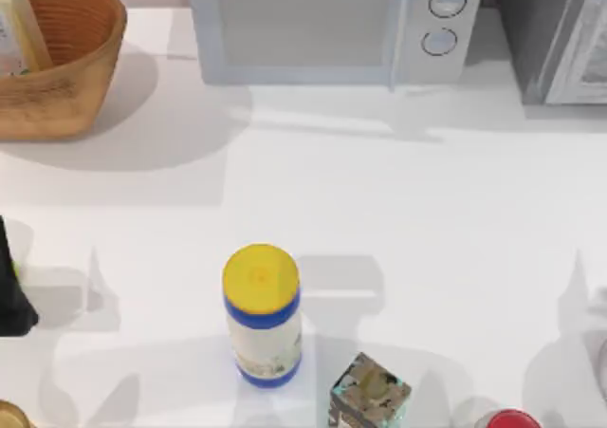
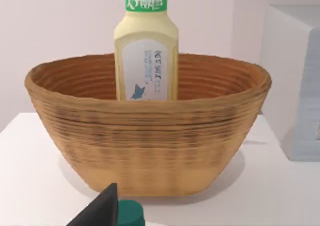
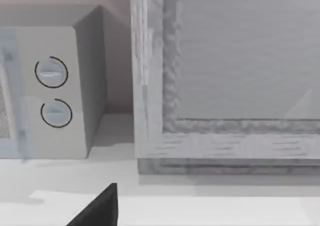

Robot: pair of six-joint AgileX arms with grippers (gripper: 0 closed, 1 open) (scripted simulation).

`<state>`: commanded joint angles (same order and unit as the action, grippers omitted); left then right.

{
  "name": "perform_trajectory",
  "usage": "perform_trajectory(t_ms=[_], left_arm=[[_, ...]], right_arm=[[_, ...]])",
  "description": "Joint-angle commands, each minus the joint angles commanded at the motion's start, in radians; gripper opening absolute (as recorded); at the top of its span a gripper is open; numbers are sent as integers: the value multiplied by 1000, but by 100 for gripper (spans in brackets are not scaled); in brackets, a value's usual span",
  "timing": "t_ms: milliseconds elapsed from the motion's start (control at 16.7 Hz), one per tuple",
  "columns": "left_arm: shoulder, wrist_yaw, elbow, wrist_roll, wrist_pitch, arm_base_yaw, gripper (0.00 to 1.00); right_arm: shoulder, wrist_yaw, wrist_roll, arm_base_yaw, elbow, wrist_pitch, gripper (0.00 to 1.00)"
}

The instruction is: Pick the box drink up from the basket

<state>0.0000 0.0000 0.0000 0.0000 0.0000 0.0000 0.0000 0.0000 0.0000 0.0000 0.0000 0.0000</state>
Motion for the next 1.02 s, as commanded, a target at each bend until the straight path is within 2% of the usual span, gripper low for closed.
perform_trajectory(t_ms=[240, 420, 660, 1020], left_arm=[[30, 2, 9, -2, 12, 3, 100], [152, 12, 59, -4, 71, 12, 100], [428, 35, 183, 1, 215, 30, 100], [958, 80, 417, 14, 488, 64, 100]], right_arm=[[0, 0, 0, 0, 0, 0, 100], [0, 0, 0, 0, 0, 0, 100], [0, 0, 0, 0, 0, 0, 100], [0, 0, 0, 0, 0, 0, 100]])
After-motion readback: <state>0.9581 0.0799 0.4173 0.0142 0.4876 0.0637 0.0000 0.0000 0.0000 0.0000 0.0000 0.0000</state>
